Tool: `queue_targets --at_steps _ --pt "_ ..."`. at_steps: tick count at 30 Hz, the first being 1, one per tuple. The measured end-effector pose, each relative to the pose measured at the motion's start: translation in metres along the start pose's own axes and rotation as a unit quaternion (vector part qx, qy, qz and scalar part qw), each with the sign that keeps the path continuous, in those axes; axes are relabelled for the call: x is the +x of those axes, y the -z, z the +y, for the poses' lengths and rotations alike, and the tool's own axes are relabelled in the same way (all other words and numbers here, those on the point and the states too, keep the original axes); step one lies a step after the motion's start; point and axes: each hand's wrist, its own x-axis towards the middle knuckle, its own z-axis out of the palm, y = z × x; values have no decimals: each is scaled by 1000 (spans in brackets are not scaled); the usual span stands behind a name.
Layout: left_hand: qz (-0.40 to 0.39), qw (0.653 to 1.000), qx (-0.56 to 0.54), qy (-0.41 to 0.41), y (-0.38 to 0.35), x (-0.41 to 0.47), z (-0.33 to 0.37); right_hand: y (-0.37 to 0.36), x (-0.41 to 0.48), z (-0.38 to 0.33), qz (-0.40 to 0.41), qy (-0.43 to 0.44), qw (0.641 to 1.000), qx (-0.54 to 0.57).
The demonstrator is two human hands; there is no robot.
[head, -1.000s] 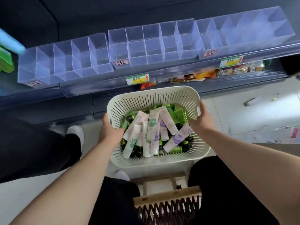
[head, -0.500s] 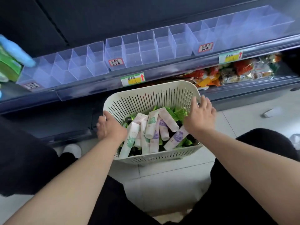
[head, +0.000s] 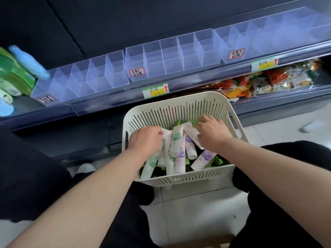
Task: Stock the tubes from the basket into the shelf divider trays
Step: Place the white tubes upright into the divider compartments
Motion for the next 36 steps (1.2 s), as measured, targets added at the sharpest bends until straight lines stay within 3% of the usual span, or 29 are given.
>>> queue_targets --at_steps 12,15,19,26,30,36 --pt "-130 985 36 -112 30 54 -4 21 49 -15 -8 39 999 17" --pt "-138 984 34 -103 27 62 -5 24 46 -13 -16 36 999 22" --pt "-131 987 18 -90 5 62 3 15 28 -2 -35 26 999 8" --pt "-19 997 -34 -70 -26 53 26 -10 -5 6 -31 -32 999 31" --pt "-26 996 -8 -89 -26 61 18 -14 6 7 -31 -40 998 20" --pt "-76 997 -4 -33 -13 72 -12 1 47 -7 -28 -10 999 16"
